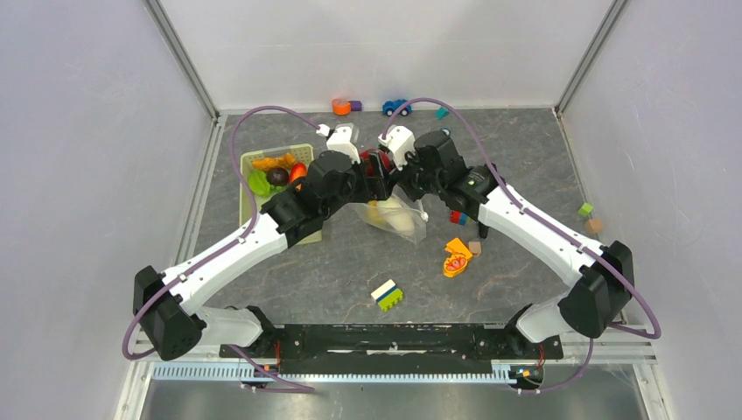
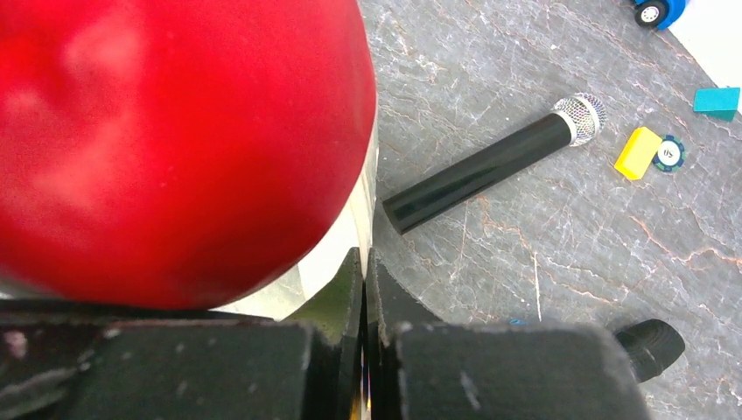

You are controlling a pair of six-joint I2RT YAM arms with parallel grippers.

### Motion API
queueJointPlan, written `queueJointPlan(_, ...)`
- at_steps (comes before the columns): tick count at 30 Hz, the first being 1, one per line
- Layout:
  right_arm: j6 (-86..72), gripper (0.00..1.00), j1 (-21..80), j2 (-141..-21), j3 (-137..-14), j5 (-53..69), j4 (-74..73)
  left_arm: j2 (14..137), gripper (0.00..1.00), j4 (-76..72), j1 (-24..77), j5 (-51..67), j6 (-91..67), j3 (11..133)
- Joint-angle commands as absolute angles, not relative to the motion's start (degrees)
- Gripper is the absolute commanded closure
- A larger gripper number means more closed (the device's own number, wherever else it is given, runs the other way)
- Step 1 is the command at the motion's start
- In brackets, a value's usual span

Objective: Place the food in the zip-top bag and seal the zipper
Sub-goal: Place the fake vegetable in the zipper food storage bag.

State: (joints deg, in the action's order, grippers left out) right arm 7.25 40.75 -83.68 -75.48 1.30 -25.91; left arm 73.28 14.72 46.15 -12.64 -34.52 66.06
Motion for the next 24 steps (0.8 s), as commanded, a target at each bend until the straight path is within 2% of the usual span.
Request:
queueJointPlan(1, 7.65, 1.00, 40.87, -81.49, -75.37, 1.67, -23.84, 72.07, 0.02, 14.85, 46.49, -14.77, -32.00, 67.79)
queueJointPlan(18, 7.55, 1.00, 40.86, -81.52, -75.34, 1.60, -23.85, 71.21, 0.00, 15.86, 46.47, -13.30, -31.43, 68.47)
queueJointPlan(24, 7.56, 1.00, 40.93, -81.50, -75.24, 1.59, -23.86, 70.55, 0.00, 19.04, 46.45, -18.83, -30.01, 69.06)
